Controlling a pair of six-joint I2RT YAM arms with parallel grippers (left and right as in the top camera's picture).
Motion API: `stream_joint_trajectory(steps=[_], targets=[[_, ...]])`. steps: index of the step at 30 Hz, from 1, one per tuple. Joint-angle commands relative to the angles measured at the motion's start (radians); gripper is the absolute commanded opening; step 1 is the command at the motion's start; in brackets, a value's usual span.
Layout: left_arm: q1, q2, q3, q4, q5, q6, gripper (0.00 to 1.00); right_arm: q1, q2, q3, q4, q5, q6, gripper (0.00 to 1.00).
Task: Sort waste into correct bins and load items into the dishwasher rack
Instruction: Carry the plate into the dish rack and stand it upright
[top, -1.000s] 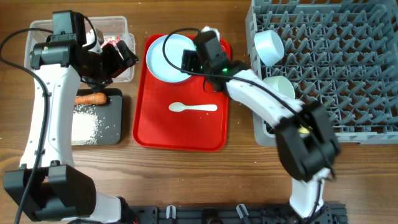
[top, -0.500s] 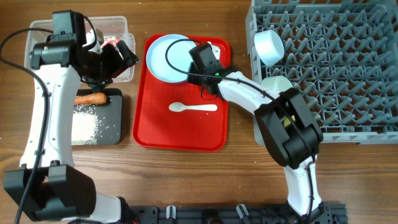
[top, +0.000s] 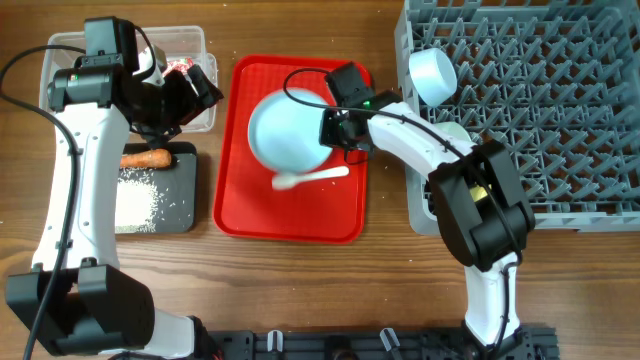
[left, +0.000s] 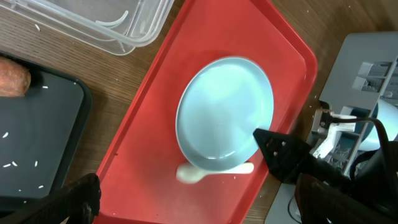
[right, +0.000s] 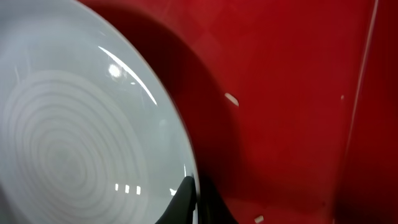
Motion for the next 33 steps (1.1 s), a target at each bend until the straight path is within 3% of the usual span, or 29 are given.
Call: stream_joint_trajectory(steps=[1,7,13,18,21,26,33], targets=[[-0.002,-0.025,0.01,0.001,-0.005,-0.002,1.0,-0.003,0.01,-0.034,-0.041,0.001,-0.043,0.04],[-0.002,-0.025,0.01,0.001,-0.005,-0.002,1.0,-0.021,-0.045,-0.034,-0.062,0.01,-0.064,0.04],[-0.002,-0.025,0.01,0.001,-0.005,-0.002,1.0,-0.048,-0.273,-0.004,-0.072,0.066,-0.174,0.04],[-0.002,-0.025,0.01,0.001,-0.005,-0.002,1.0,-0.055,-0.539,0.005,-0.089,0.323,-0.217,0.04],[-0.002,-0.025,0.01,0.001,-0.005,-0.002,1.0,-0.055,-0.706,0.005,-0.091,0.696,-0.344,0.04],[-0.002,-0.025,0.01,0.001,-0.005,-0.002,1.0,-0.065,-0.752,0.004,-0.084,1.145,-0.577,0.04],[-0.002,-0.025,0.01,0.001,-0.005,-0.002,1.0,-0.259,-0.656,-0.001,-0.043,1.186,-0.875,0.04]])
